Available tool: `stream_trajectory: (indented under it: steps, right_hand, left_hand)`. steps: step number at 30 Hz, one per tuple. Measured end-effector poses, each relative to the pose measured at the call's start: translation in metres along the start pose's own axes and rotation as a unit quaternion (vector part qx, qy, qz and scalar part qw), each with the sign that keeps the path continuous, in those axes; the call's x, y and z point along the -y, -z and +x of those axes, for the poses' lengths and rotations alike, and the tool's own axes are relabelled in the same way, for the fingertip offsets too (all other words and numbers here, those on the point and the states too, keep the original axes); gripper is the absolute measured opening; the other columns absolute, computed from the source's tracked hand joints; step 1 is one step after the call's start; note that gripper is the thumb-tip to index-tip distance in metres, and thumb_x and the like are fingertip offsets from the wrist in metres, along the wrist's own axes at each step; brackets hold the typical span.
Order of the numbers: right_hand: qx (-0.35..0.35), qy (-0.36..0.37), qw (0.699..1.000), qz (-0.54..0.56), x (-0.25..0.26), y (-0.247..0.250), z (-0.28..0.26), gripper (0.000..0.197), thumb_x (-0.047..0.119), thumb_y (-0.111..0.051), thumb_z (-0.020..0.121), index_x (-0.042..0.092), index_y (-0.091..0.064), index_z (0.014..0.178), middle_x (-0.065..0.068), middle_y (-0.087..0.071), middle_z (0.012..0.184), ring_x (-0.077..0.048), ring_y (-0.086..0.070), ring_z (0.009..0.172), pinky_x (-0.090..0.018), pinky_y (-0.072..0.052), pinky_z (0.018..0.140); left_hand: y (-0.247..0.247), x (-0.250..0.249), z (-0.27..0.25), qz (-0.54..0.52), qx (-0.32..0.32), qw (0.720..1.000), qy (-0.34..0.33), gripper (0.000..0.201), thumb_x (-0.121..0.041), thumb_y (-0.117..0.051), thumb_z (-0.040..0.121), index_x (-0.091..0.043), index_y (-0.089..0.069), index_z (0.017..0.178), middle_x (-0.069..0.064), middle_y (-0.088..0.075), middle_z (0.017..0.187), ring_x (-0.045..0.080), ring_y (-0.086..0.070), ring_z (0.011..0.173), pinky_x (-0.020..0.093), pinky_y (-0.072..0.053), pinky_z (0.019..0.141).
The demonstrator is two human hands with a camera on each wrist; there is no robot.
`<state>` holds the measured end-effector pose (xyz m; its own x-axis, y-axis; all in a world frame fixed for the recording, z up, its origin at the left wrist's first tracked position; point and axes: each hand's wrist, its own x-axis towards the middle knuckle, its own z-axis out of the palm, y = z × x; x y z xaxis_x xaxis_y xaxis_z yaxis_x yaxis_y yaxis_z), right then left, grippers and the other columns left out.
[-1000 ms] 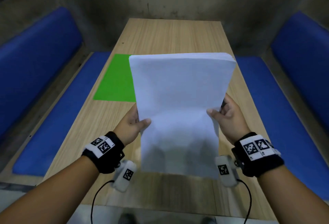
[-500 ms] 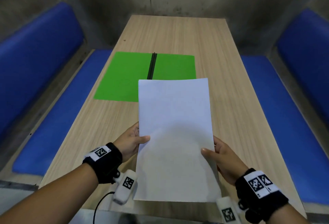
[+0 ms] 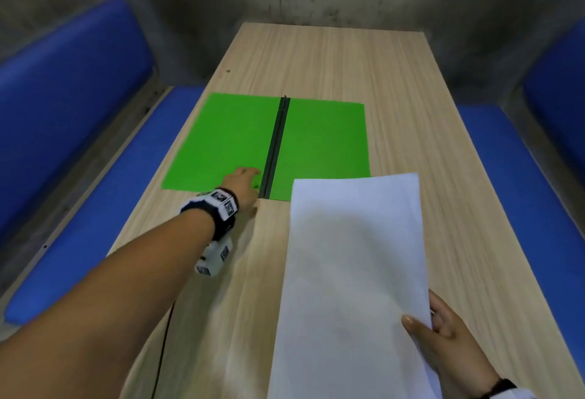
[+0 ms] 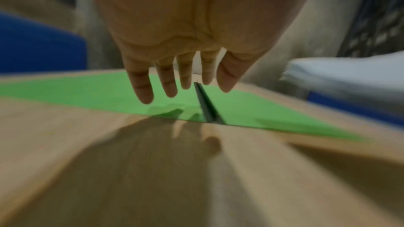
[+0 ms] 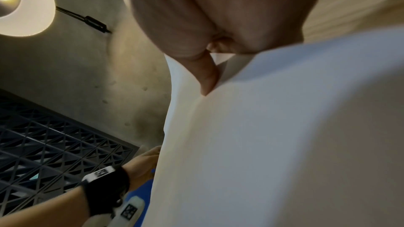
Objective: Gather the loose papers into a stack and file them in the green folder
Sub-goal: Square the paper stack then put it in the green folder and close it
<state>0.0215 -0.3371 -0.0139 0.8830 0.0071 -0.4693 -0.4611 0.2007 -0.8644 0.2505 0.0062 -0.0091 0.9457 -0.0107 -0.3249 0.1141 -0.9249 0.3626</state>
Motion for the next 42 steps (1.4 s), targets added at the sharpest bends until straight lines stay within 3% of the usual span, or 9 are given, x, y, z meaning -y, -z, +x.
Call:
stream_trajectory:
  steps: [4,6,15,20,26,31,35,38,42]
  right_hand:
    - [0.0,-0.009,1.0,-0.012,-0.008,0.013,0.003,0.039,-0.018,-0.045,0.087,0.01,-0.06,0.109,-0.008,-0.078,0.091,-0.016,-0.075,0.079,-0.021,-0.057,0.063]
    - [0.0,-0.011,1.0,-0.01,-0.008,0.018,0.002,0.037,-0.019,-0.045,0.087,0.01,-0.061,0.105,-0.006,-0.078,0.085,-0.013,-0.074,0.073,-0.018,-0.056,0.058]
    - [-0.021,0.026,0.999,-0.022,0.01,0.008,-0.003,0.041,-0.014,-0.045,0.091,0.016,-0.061,0.115,-0.012,-0.074,0.107,-0.028,-0.071,0.098,-0.044,-0.055,0.087]
    - [-0.036,0.031,0.997,-0.054,0.024,-0.006,-0.007,0.041,-0.011,-0.047,0.091,0.017,-0.06,0.118,-0.006,-0.075,0.104,-0.025,-0.072,0.094,-0.037,-0.059,0.077]
    - [-0.065,0.011,0.993,-0.1,0.016,-0.008,0.008,0.044,-0.008,-0.05,0.09,0.01,-0.052,0.13,-0.016,-0.068,0.116,-0.033,-0.067,0.101,-0.05,-0.053,0.09]
    - [-0.074,-0.005,0.991,-0.109,0.002,-0.003,0.018,0.044,-0.01,-0.049,0.091,0.006,-0.049,0.132,-0.016,-0.064,0.119,-0.024,-0.065,0.09,-0.027,-0.057,0.072]
    - [-0.075,-0.011,0.99,-0.119,-0.006,-0.001,0.021,0.043,-0.01,-0.048,0.091,0.005,-0.049,0.131,-0.017,-0.063,0.12,-0.026,-0.064,0.093,-0.027,-0.057,0.073]
    - [-0.074,-0.01,0.987,-0.143,-0.007,-0.001,0.024,0.044,-0.01,-0.049,0.091,0.004,-0.049,0.133,-0.016,-0.062,0.122,-0.029,-0.062,0.101,-0.039,-0.051,0.091]
    - [-0.074,-0.005,0.981,-0.177,-0.009,0.001,0.031,0.044,-0.008,-0.05,0.091,0.005,-0.05,0.133,-0.015,-0.063,0.121,-0.031,-0.062,0.104,-0.042,-0.048,0.095]
  left_hand:
    - [-0.012,0.012,0.04,0.14,0.075,0.987,0.017,0.06,-0.032,-0.042,0.097,-0.037,-0.013,0.149,-0.001,-0.001,0.162,0.035,-0.007,0.147,0.064,-0.011,0.114]
    - [-0.019,0.013,0.036,0.143,0.091,0.985,0.024,0.058,-0.038,-0.037,0.098,-0.042,-0.009,0.148,-0.005,0.002,0.162,0.034,-0.002,0.148,0.065,-0.01,0.113]
    - [-0.049,0.016,-0.068,0.133,0.062,0.989,-0.02,0.057,-0.051,-0.04,0.092,-0.048,-0.017,0.144,-0.005,-0.013,0.158,0.027,-0.006,0.147,0.07,-0.016,0.109]
    - [-0.081,0.016,-0.164,0.151,0.062,0.986,-0.044,0.057,-0.054,-0.037,0.092,-0.051,-0.013,0.143,-0.006,-0.015,0.158,0.025,-0.008,0.147,0.066,-0.019,0.11]
    - [-0.109,0.015,-0.246,0.143,0.072,0.986,-0.041,0.058,-0.054,-0.036,0.091,-0.051,-0.01,0.144,-0.007,-0.011,0.159,0.026,-0.003,0.148,0.065,-0.013,0.112]
    - [-0.116,0.013,-0.267,0.134,0.069,0.988,-0.038,0.057,-0.054,-0.035,0.092,-0.053,-0.009,0.143,-0.01,-0.01,0.159,0.024,-0.001,0.148,0.065,-0.012,0.112]
    - [-0.115,0.013,-0.27,0.131,0.069,0.988,-0.039,0.059,-0.054,-0.037,0.091,-0.053,-0.009,0.143,-0.011,-0.01,0.159,0.024,-0.002,0.148,0.065,-0.012,0.112]
    - [-0.116,0.013,-0.272,0.127,0.066,0.989,-0.039,0.059,-0.053,-0.038,0.091,-0.053,-0.009,0.142,-0.01,-0.011,0.158,0.024,-0.002,0.148,0.065,-0.012,0.112]
    - [-0.116,0.013,-0.273,0.121,0.063,0.99,-0.033,0.059,-0.053,-0.039,0.091,-0.053,-0.01,0.142,-0.011,-0.01,0.159,0.024,-0.001,0.148,0.065,-0.01,0.112]
